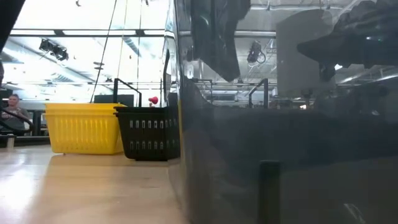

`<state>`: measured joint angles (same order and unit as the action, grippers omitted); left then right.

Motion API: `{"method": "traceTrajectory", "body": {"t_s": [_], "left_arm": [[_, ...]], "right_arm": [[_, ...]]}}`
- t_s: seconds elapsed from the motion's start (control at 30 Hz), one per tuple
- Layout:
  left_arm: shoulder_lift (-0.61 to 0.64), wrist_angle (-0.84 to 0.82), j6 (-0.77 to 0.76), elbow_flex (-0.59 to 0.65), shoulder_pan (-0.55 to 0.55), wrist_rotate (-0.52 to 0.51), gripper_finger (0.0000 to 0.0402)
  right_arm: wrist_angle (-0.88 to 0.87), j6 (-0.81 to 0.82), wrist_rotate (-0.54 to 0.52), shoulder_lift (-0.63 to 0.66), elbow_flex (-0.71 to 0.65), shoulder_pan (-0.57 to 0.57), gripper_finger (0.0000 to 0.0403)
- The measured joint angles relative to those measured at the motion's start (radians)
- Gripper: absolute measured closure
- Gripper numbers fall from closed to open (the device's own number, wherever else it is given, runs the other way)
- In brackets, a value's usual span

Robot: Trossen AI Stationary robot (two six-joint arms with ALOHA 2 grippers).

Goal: Stack baskets on shelf by color
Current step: Stack the right black bin on top of the other black bin

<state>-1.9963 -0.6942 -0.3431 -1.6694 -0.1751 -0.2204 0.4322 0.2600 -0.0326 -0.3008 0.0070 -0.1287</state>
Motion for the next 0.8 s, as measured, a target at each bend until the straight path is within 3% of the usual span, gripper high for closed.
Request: {"method": "traceTrajectory", "body": {"t_s": [0.23,0.4,0.6,0.8], "left_arm": [[-0.062,0.068,0.074,0.008,0.120,0.081,0.0276],[-0.104,0.089,0.103,0.008,0.174,0.200,0.0267],[-0.139,0.137,0.129,0.008,0.192,0.252,0.0245],[-0.161,0.150,0.157,0.007,0.191,0.284,0.0253]], "right_arm": [[0.000,0.000,0.000,0.000,0.000,0.000,0.0389],[-0.001,0.000,0.000,0.000,0.000,0.000,0.0389],[-0.002,0.000,0.000,0.000,0.000,0.000,0.0389],[-0.001,0.000,0.000,0.001,0.000,0.000,0.0389]]}}
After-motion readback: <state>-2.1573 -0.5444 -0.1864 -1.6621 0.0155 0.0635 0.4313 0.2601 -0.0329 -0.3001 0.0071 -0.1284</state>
